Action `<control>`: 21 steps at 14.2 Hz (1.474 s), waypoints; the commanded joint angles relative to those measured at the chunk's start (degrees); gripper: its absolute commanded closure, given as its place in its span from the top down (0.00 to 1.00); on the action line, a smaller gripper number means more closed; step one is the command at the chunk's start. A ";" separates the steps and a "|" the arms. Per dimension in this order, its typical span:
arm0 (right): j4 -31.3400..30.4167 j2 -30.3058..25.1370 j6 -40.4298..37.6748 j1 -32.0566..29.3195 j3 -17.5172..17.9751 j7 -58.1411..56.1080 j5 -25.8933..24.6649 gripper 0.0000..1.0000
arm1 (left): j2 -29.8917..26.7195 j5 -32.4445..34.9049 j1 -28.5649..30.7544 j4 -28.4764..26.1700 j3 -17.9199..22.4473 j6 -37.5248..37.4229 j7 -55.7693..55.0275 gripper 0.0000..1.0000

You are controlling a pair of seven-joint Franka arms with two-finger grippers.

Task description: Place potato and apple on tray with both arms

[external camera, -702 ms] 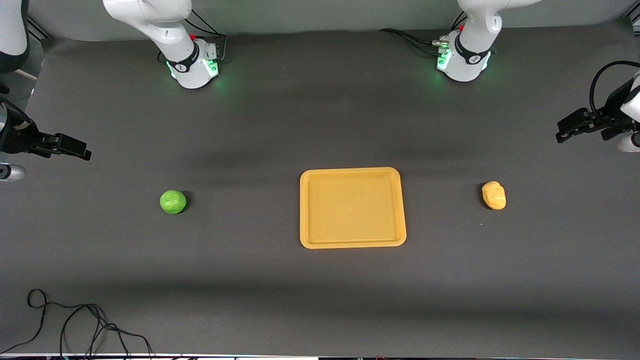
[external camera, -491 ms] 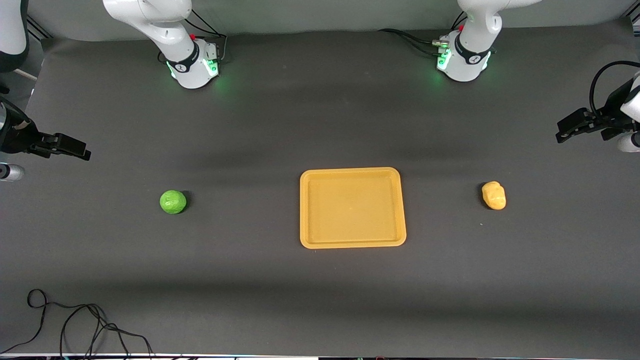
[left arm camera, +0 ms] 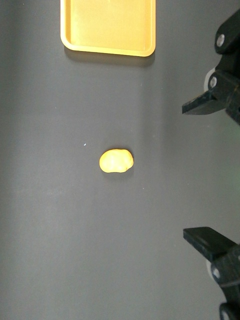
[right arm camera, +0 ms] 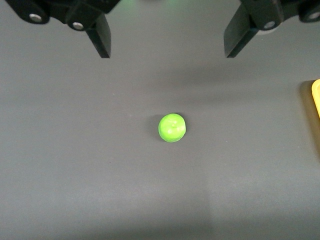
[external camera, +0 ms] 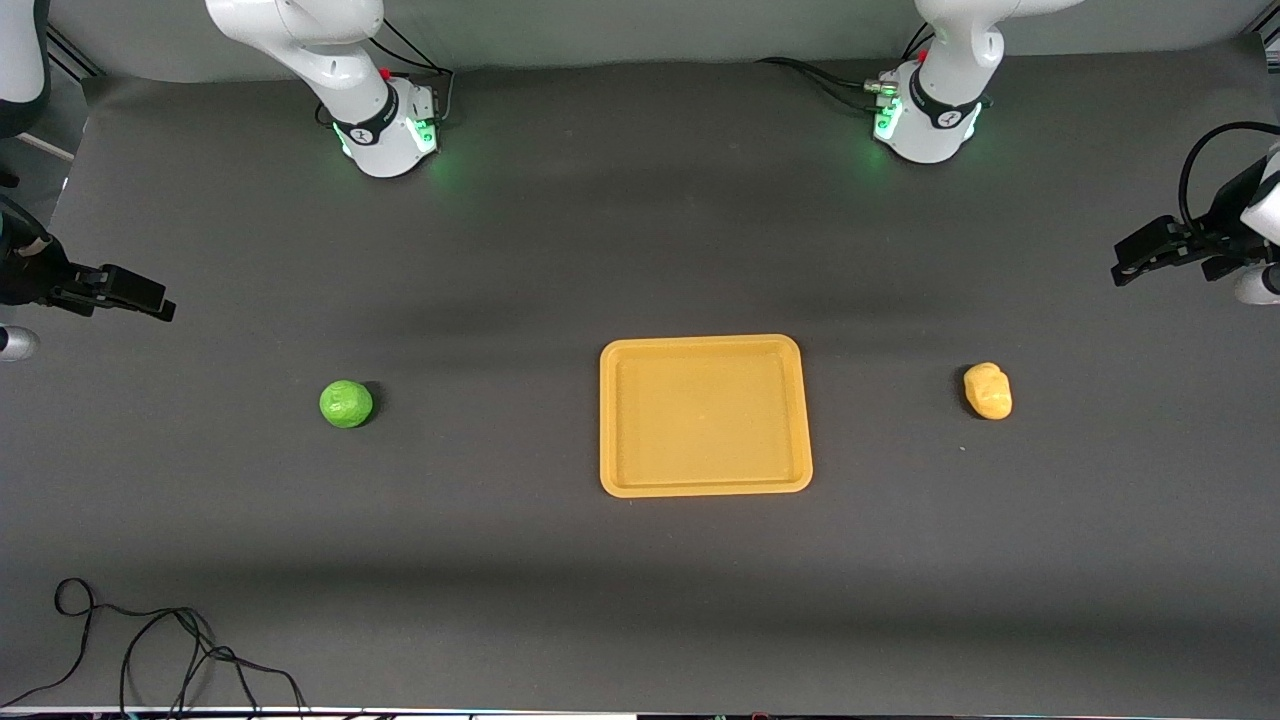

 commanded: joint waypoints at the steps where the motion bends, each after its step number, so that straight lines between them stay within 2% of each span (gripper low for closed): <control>1: 1.92 1.14 -1.20 0.66 -0.67 0.25 0.71 1.00 | -0.18 -0.09 0.42 -0.44 -0.13 0.18 -0.66 1.00; 10: 2.18 1.23 -0.50 0.66 -0.67 0.16 0.62 1.00 | 1.84 0.97 1.83 -1.31 -0.13 2.29 -0.31 1.00; 15: 2.27 1.31 -0.41 0.66 -0.67 0.16 0.62 1.00 | 1.66 0.97 1.92 -8.16 -0.13 8.25 -0.13 1.00; 19: 2.18 1.31 -0.41 0.66 -0.67 0.16 0.62 1.00 | 3.86 0.88 2.09 -15.63 -0.13 17.92 0.48 1.00; 21: 2.18 1.40 -0.24 0.66 -0.67 0.16 0.62 1.00 | 6.48 0.88 2.00 -19.41 -0.13 25.28 -0.39 1.00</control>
